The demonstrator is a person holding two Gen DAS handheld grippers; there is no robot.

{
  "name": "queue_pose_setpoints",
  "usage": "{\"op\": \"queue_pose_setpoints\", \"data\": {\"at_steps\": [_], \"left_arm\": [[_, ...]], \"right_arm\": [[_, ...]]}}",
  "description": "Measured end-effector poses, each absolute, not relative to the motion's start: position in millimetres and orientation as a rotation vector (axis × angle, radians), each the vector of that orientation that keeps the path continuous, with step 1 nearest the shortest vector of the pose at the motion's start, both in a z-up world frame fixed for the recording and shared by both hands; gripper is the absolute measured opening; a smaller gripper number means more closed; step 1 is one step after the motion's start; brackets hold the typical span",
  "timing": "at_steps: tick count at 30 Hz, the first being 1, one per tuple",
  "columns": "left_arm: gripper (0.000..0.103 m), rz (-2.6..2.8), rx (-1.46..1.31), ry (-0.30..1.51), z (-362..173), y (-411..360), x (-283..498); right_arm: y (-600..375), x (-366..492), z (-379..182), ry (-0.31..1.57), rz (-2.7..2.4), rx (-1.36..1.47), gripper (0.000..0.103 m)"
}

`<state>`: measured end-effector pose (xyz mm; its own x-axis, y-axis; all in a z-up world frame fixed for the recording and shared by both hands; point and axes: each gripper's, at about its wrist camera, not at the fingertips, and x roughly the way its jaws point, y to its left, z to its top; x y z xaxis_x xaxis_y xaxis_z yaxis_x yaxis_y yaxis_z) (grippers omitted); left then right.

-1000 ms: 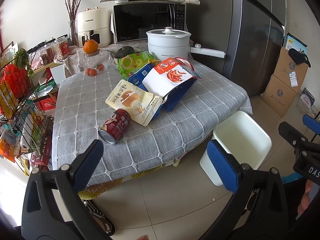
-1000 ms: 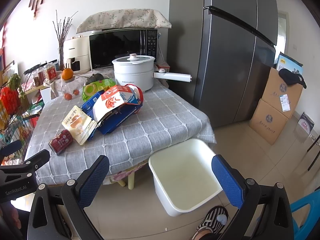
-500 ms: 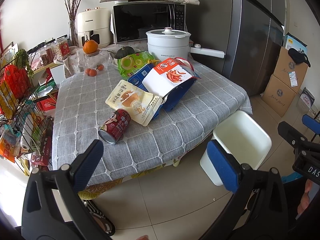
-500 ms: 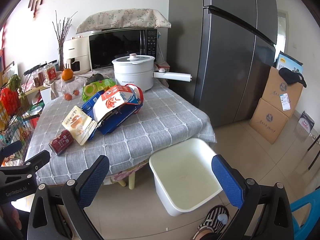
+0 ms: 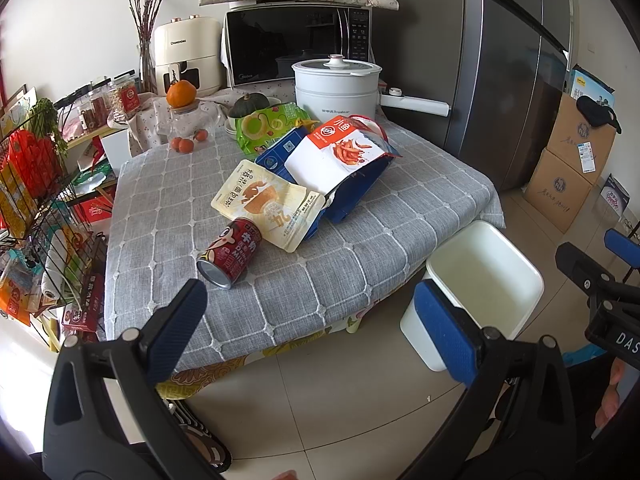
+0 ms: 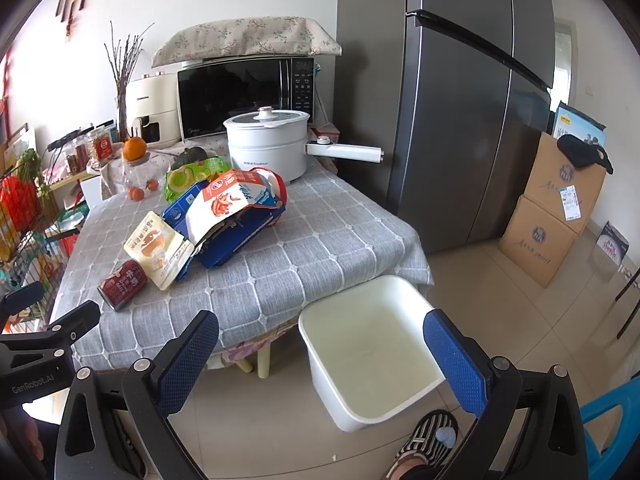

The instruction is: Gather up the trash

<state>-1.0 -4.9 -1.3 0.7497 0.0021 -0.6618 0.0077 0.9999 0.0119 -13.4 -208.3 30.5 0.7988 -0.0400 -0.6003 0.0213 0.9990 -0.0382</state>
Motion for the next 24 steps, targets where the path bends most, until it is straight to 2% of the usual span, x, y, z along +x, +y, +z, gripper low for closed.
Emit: {"op": "queue_pose_setpoints", "data": {"at_steps": [24], "left_arm": [[0.103,-0.001,0.016,0.721,1.1,-3.5,-1.8]], "right_arm": [[-206.5,-14.5,29.0,0.649,-0.032,-0.029,0.103]]}}
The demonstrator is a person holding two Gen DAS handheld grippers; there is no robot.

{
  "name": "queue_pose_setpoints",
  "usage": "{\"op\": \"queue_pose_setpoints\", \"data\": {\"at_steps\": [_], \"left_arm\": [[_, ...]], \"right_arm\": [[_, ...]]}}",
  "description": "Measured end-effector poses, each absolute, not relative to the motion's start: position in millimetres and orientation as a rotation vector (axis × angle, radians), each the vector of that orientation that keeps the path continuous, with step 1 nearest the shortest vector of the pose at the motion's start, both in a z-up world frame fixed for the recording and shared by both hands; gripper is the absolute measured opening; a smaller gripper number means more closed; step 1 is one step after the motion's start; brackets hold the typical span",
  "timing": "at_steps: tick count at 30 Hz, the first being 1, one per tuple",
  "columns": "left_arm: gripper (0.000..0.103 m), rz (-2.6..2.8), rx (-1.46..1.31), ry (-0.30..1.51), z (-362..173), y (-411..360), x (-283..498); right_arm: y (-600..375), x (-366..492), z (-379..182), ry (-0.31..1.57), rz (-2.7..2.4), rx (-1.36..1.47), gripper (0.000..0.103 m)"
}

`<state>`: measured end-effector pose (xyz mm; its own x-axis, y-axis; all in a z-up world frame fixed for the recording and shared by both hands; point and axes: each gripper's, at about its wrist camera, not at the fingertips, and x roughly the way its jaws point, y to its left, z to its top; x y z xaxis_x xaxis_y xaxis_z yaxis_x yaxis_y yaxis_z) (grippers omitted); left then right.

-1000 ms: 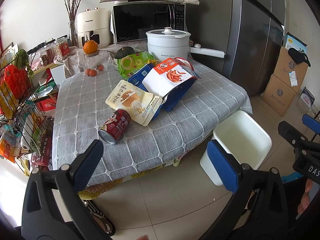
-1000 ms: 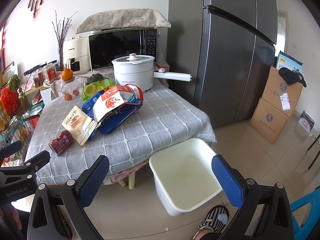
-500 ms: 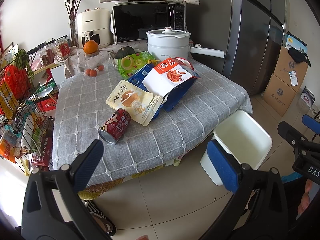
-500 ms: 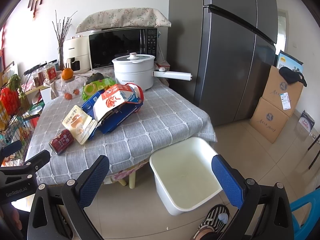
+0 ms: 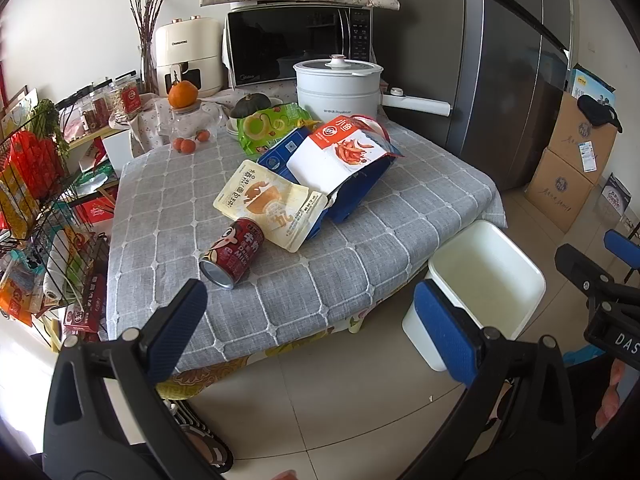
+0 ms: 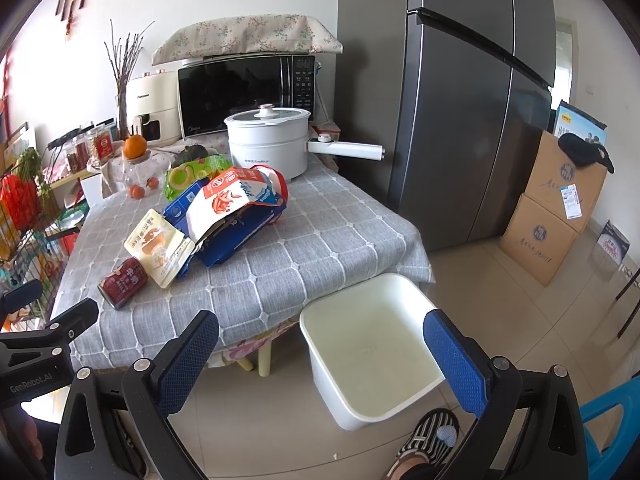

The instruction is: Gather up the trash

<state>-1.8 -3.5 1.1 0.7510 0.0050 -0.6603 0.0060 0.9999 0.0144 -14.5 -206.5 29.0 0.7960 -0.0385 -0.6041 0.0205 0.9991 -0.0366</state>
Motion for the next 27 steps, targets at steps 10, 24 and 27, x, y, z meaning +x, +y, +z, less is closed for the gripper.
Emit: {"op": "queue_pose_setpoints", "data": {"at_steps": [10,24,27], "left_arm": [[0.103,0.0,0.012,0.733,-0.9,0.6,-0.6],[0.103,-0.122,-0.036,0.87,-2.6,42.5,40.3],[0.103,-0.119,-0.05,0.938,-10.6,61.5,62.9]], "right_arm": [[-204.7,-14.6,26.5,0.652,-0.042,-0.021,0.103],[-205.1,19.3,40.8,0.712,-0.002,-0.014,0.103],[-199.1,41.9,42.8,0.771,0.065,-0.004,0.103]]}}
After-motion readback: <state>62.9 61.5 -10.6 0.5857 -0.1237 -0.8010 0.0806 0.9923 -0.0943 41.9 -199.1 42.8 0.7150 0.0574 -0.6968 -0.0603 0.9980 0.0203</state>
